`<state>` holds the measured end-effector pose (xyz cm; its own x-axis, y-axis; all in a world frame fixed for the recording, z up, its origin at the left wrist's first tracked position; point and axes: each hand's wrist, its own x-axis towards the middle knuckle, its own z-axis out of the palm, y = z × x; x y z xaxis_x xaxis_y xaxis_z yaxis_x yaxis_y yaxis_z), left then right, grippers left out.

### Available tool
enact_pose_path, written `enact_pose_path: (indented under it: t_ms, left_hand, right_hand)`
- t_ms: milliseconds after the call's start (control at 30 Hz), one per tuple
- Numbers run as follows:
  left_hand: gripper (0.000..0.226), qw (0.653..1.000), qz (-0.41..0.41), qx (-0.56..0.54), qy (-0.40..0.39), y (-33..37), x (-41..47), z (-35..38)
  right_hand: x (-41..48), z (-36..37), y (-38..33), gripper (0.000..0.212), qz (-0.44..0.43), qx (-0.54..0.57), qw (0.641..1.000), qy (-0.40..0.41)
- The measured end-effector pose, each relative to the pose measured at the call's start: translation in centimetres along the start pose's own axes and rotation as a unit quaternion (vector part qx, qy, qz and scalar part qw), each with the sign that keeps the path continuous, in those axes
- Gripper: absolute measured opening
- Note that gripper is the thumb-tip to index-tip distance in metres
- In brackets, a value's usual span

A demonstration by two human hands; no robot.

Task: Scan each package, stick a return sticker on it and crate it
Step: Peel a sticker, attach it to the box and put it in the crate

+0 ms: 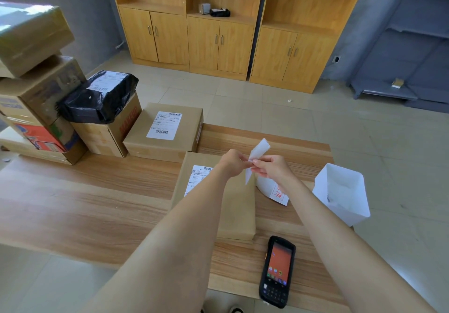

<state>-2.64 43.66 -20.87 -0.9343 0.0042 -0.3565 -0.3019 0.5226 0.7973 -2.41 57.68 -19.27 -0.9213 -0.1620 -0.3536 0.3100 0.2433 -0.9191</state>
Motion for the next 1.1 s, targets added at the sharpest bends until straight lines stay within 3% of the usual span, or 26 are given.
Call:
enact_pose_path:
  t_ms: [500,900,1100]
  left_hand:
    - [0.029,1.0,0.019,-0.002,-0.009,0.5,0.4,0.3]
    - [0.027,1.0,0.012,-0.009,0.004,0.8,0.3,-0.3]
    - [0.013,1.0,0.014,-0.021,0.006,0.8,0.0,-0.5]
  right_hand:
    - [0.6,-0.6,0.0,0.001,-0.017,0.007,1.0,0.019]
    - [1.6,-0.3,0.1,0.012,-0.018,0.0,0.999,0.034]
    - [1.6,-0.4,0.2,0.01,-0.016,0.01,0.999,0.039]
